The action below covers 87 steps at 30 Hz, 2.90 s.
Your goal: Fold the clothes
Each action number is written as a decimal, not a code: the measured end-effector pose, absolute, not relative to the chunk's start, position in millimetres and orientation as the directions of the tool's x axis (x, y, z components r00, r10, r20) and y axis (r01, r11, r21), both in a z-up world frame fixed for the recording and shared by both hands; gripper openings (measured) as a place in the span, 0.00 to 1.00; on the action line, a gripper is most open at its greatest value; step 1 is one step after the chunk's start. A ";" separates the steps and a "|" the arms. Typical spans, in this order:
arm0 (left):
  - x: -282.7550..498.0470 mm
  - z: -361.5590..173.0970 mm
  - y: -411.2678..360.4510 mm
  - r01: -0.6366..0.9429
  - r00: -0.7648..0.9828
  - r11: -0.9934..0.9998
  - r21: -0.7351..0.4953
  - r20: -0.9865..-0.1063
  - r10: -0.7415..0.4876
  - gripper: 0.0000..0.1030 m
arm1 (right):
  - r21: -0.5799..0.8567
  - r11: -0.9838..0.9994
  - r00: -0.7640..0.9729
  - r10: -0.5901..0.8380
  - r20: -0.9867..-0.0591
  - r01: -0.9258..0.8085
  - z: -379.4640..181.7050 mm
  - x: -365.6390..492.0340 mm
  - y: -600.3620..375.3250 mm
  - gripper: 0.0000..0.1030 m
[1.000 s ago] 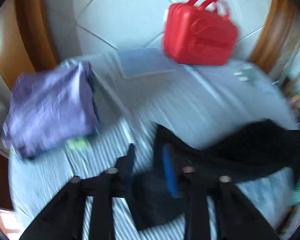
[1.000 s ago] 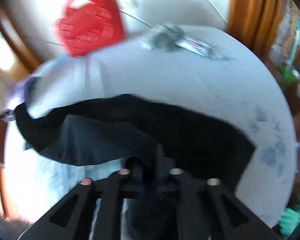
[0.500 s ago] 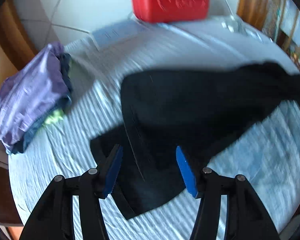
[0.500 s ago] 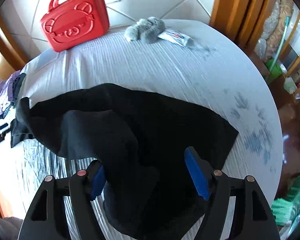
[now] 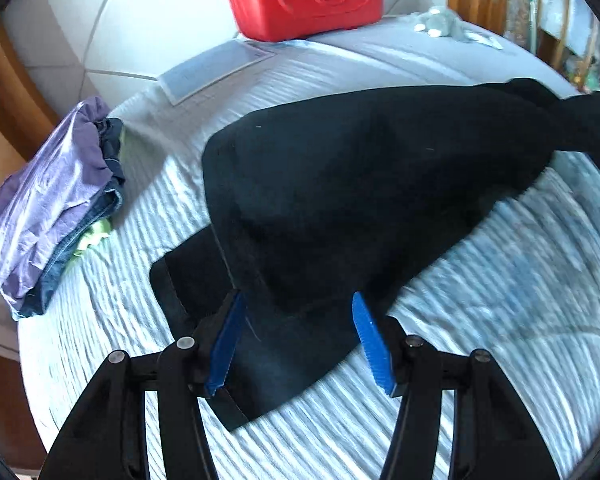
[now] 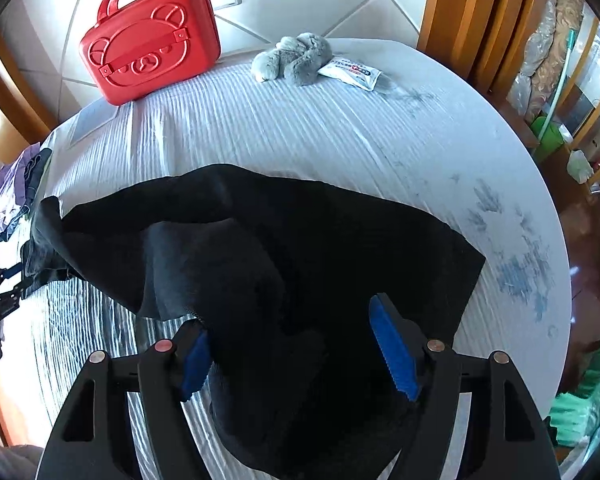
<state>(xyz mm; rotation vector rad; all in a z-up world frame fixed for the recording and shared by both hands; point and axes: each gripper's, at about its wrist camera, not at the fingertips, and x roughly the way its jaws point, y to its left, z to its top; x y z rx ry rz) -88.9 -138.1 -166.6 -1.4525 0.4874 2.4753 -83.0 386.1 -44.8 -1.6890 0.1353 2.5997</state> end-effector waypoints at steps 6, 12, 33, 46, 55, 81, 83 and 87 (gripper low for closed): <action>-80.6 -177.1 -128.2 -0.386 -0.503 -0.893 0.233 -0.864 -0.008 0.55 | 0.028 -0.999 -0.413 -0.007 -0.911 -0.046 -39.5 -76.0 376.2 0.69; -66.1 -179.1 -123.1 -0.401 -0.571 -0.854 0.332 -0.820 -0.051 0.58 | 0.031 -0.999 -0.428 -0.011 -0.904 -0.041 -37.5 -67.0 375.9 0.69; -90.6 -78.4 -152.9 -0.169 -0.665 -0.985 0.034 -0.742 0.089 0.05 | -0.141 -0.990 -0.468 0.110 -0.877 0.032 -44.9 8.9 325.2 0.69; -8.0 50.9 -262.3 0.086 -0.767 -0.995 -0.042 -0.640 -0.039 0.05 | -0.327 -0.923 -0.473 0.199 -0.858 0.203 -145.1 2.1 263.6 0.23; 64.8 65.3 -303.2 0.231 -0.717 -0.969 -0.087 -0.689 -0.109 0.05 | -0.068 -0.978 -0.472 -0.034 -0.881 0.197 -43.0 24.8 335.2 0.00; -27.0 25.2 -309.9 0.218 -0.632 -0.972 -0.087 -0.771 -0.072 0.06 | -0.463 -0.869 -0.563 0.298 -0.771 0.175 -172.9 96.2 300.5 0.59; -28.0 24.0 -309.5 0.218 -0.629 -0.972 -0.089 -0.774 -0.070 0.06 | -0.384 -0.912 -0.551 0.247 -0.797 0.147 -170.9 82.7 312.8 0.25; -25.1 22.9 -310.6 0.211 -0.621 -0.973 -0.093 -0.782 -0.059 0.06 | -0.251 -0.967 -0.560 0.181 -0.809 0.051 -153.8 67.0 337.0 0.18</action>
